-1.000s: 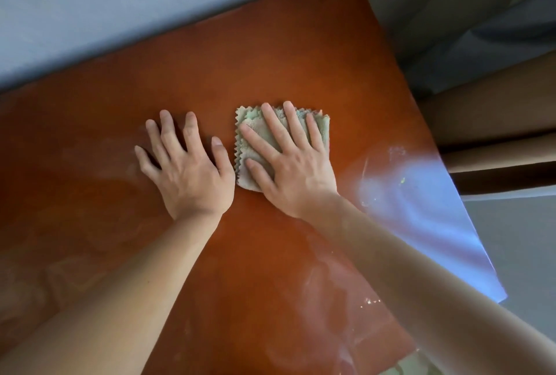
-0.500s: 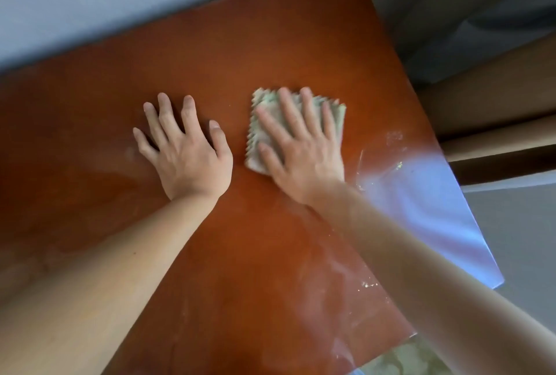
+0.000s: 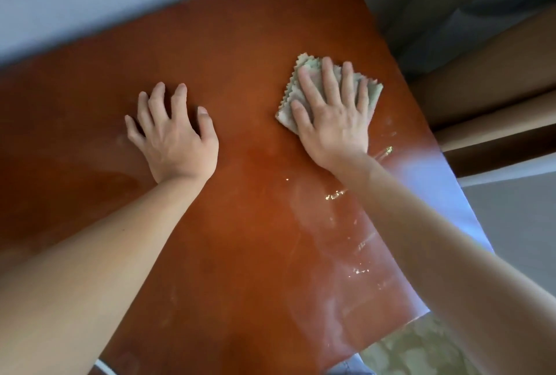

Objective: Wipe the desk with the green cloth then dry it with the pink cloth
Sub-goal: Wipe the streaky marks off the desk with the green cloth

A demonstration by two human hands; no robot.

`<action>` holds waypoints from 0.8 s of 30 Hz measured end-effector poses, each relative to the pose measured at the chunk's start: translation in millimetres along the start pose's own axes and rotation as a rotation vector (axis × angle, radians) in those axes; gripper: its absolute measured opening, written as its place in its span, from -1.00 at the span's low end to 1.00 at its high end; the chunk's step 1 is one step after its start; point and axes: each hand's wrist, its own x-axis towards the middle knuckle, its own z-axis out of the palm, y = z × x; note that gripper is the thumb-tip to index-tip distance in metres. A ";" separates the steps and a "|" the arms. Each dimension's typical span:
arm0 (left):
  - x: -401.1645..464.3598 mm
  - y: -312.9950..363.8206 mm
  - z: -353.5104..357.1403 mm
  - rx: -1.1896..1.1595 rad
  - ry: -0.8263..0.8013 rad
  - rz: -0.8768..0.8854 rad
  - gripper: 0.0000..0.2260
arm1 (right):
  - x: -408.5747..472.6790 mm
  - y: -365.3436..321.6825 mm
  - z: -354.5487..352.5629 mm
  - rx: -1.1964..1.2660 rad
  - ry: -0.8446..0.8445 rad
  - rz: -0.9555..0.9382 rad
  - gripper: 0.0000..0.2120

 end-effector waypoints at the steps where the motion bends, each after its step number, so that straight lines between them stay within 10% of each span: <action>1: -0.3 0.3 -1.3 -0.009 0.001 0.004 -0.55 | -14.5 -15.8 4.4 0.000 -0.008 -0.055 -0.42; 7: -33.3 16.0 -9.9 -0.056 -0.013 0.137 -0.62 | -46.3 -21.0 9.8 -0.024 -0.103 -0.329 -0.44; 17: -78.1 26.5 8.4 0.032 -0.083 0.257 -0.52 | -11.0 33.4 -2.7 -0.023 -0.015 0.051 -0.44; 24: -80.7 25.5 7.8 0.044 -0.074 0.265 -0.52 | -47.6 8.5 3.2 -0.060 -0.111 -0.304 -0.45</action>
